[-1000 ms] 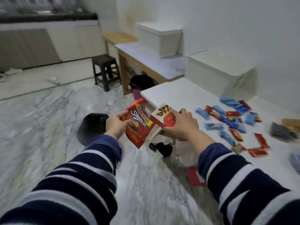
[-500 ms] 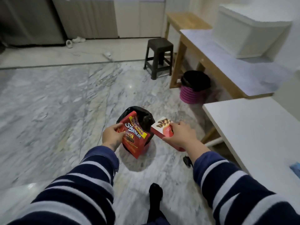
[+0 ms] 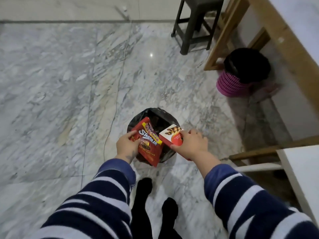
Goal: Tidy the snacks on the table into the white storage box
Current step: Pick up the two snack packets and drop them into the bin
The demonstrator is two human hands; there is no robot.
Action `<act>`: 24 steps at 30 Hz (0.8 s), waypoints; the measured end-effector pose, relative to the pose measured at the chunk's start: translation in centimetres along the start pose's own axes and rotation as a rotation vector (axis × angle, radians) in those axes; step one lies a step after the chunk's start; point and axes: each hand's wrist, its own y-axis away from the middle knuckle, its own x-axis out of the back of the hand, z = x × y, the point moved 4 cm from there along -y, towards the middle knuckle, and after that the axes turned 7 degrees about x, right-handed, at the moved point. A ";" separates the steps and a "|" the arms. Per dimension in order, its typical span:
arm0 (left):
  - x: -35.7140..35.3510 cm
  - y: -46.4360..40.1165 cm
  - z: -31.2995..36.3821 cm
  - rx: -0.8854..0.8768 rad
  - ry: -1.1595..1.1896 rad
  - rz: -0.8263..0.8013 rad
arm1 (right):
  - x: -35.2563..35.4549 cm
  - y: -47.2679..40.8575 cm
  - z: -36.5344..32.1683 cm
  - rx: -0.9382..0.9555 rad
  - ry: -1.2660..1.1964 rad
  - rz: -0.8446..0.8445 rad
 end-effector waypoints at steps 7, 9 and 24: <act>-3.8 -7.6 0.4 -0.018 -0.253 -0.158 | -3.0 -8.7 -2.1 0.017 -0.075 -0.034; -4.3 -8.8 -0.1 0.002 -0.307 -0.180 | -4.3 -10.0 -2.3 0.001 -0.104 -0.078; -4.8 -4.5 8.7 -0.206 -0.623 -0.421 | 1.2 -4.6 -0.4 -0.112 -0.204 -0.148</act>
